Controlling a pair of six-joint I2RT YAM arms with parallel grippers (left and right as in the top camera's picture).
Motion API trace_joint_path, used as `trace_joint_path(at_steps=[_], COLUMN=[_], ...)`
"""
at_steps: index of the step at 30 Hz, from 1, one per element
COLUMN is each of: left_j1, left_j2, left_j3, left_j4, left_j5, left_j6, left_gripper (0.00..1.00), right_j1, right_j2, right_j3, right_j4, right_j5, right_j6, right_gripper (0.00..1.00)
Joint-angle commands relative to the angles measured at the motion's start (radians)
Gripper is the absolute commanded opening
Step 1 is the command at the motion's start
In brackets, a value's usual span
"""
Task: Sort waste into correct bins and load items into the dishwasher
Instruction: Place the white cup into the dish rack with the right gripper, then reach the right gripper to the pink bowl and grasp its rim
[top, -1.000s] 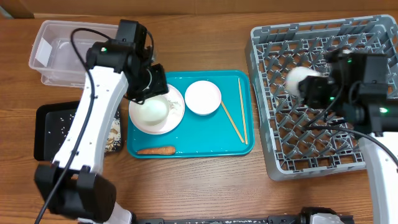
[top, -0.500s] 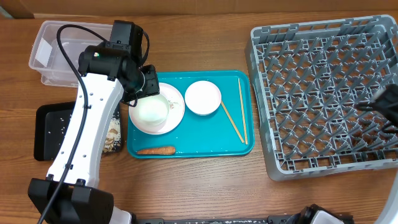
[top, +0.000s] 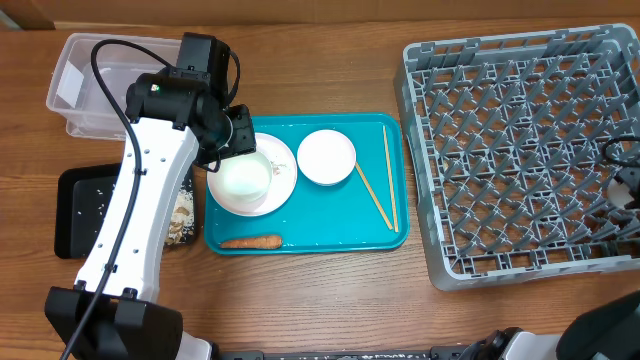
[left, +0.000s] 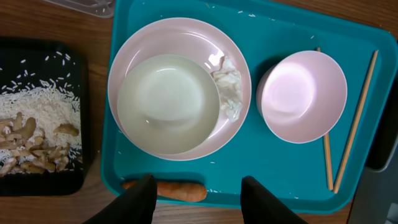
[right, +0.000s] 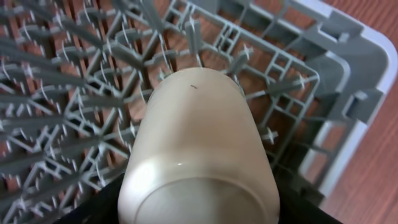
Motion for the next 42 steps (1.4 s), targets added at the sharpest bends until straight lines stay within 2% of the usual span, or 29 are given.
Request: trace_joint_path(at_steps=[1, 9, 19, 24, 26, 31, 35, 36, 38, 42], left_j1=[0.001, 0.001, 0.001, 0.001, 0.001, 0.001, 0.001, 0.001, 0.001, 0.003], left_j2=[-0.020, -0.020, -0.020, -0.020, -0.020, -0.020, -0.020, -0.020, -0.020, -0.020], left_j3=[0.018, 0.018, 0.018, 0.018, 0.018, 0.018, 0.018, 0.018, 0.018, 0.018], left_j4=[-0.007, -0.015, -0.018, -0.018, -0.018, -0.021, -0.022, -0.021, -0.021, -0.028], left_j5=[-0.014, -0.014, -0.014, -0.014, -0.014, -0.014, -0.014, -0.014, -0.014, -0.037], left_j6=[0.020, 0.020, 0.020, 0.020, 0.020, 0.020, 0.020, 0.020, 0.019, 0.011], left_gripper=[0.47, 0.47, 0.47, 0.47, 0.47, 0.52, 0.54, 0.57, 0.59, 0.61], right_j1=[-0.017, -0.030, -0.048, -0.048, -0.048, -0.046, -0.027, 0.006, 0.061, 0.248], right_j2=[0.009, 0.058, 0.152, 0.158, 0.157, 0.124, 0.072, 0.042, 0.011, -0.017], right_j3=[0.027, -0.005, -0.007, -0.006, 0.000, 0.082, 0.187, 0.224, 0.232, 0.232], right_j4=[0.028, 0.054, 0.060, 0.058, 0.061, 0.006, -0.051, -0.061, -0.063, -0.079], right_j5=[0.011, 0.050, 0.008, -0.028, -0.088, -0.154, -0.320, -0.463, -0.560, -0.588], right_j6=[0.047, 0.061, 0.065, 0.064, 0.064, 0.063, 0.029, -0.030, -0.080, -0.150], right_gripper=[0.39, 0.39, 0.40, 0.85, 0.92, 0.94, 0.92, 0.88, 0.87, 0.87])
